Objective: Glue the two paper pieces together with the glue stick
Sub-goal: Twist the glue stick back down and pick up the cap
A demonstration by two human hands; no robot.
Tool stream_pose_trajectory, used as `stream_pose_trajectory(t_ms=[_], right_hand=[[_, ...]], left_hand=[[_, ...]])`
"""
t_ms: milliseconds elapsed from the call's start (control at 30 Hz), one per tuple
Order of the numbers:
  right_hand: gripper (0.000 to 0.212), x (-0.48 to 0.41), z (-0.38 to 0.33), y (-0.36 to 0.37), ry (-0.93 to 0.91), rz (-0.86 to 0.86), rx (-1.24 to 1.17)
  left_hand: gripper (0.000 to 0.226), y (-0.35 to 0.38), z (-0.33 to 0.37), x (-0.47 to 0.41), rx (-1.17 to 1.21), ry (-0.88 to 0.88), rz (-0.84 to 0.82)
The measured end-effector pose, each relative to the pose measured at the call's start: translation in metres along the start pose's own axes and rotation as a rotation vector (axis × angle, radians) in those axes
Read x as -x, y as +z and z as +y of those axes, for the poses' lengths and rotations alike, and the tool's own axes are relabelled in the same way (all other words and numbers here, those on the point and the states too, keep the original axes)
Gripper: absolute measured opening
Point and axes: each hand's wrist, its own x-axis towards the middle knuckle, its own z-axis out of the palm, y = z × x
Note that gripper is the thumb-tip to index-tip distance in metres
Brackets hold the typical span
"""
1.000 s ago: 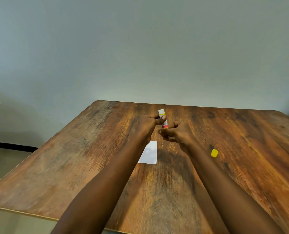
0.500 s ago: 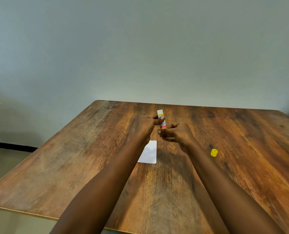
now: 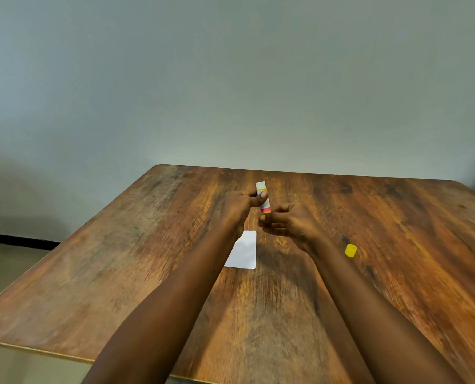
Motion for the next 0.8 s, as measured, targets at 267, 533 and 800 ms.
stream_pose_trajectory(t_ms=[267,533,800], right_hand=[[0.034,-0.003,0.006,0.008,-0.008,0.067,0.066],[0.006,0.004,0.003,0.002,0.019,0.053,-0.007],[0.028,0.0,0.007,0.017,0.009,0.248,0.118]], left_hand=[[0.035,0.002,0.002,0.002,0.032,-0.021,-0.004],[0.037,0.003,0.001,0.004,0.025,-0.032,-0.02],[0.035,0.007,0.002,0.008,0.013,-0.027,-0.017]])
